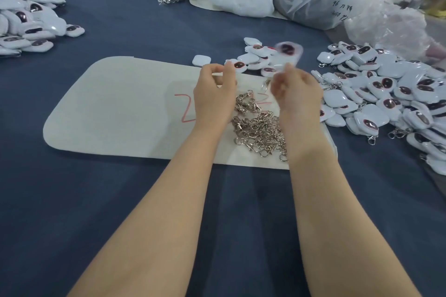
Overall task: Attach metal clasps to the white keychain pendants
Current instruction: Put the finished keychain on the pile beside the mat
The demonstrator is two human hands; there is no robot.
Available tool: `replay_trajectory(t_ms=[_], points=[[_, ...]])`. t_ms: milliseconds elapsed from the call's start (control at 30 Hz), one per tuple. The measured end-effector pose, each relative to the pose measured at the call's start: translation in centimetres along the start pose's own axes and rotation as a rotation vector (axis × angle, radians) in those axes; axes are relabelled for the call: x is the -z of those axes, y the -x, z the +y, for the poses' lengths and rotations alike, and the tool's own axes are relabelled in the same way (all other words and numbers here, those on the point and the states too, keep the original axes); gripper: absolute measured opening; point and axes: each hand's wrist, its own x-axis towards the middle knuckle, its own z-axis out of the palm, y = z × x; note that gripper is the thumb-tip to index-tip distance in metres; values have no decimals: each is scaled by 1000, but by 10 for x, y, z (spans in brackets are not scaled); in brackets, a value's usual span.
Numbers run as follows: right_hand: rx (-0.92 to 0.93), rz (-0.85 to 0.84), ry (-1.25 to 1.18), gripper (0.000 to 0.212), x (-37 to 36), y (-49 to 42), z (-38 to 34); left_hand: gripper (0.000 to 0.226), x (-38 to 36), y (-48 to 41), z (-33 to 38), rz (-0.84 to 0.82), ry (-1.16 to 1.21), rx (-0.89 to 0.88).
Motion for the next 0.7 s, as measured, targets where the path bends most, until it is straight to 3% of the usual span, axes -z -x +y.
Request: replay_trajectory(t_ms=[133, 167, 267, 367, 433, 533, 700], points=[[-99, 207, -501, 30, 16, -12, -4, 13, 2, -4, 0, 56, 34, 47], [-122, 226, -515, 34, 15, -14, -2, 13, 2, -4, -1, 61, 38, 57], [14, 217, -68, 35, 1, -6, 2, 14, 2, -6, -2, 65, 33, 69], [249, 82, 510, 34, -8, -2, 15, 15, -2, -3, -1, 69, 39, 81], [313, -1, 731, 36, -13, -5, 21, 14, -6, -2, -2, 63, 28, 86], [289, -84, 956, 40, -27, -12, 28, 8, -16, 0, -1, 31, -17, 81], [233, -130, 1024, 43, -44, -27, 27, 17, -29, -12, 9, -7, -72, 76]])
